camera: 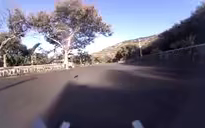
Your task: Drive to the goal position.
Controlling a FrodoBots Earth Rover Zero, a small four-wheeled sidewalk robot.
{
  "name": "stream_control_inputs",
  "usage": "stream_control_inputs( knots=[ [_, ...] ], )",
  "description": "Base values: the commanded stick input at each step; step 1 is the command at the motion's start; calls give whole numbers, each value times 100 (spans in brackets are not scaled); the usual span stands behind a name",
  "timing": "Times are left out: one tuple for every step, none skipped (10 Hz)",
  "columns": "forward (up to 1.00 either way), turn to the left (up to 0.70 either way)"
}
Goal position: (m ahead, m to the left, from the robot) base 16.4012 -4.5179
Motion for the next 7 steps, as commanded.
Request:
stream_control_inputs(
  knots=[
    [50,0],
    [50,0],
    [50,-9],
    [50,-49],
    [50,-41],
    [50,-39],
    [50,-50]
  ],
)
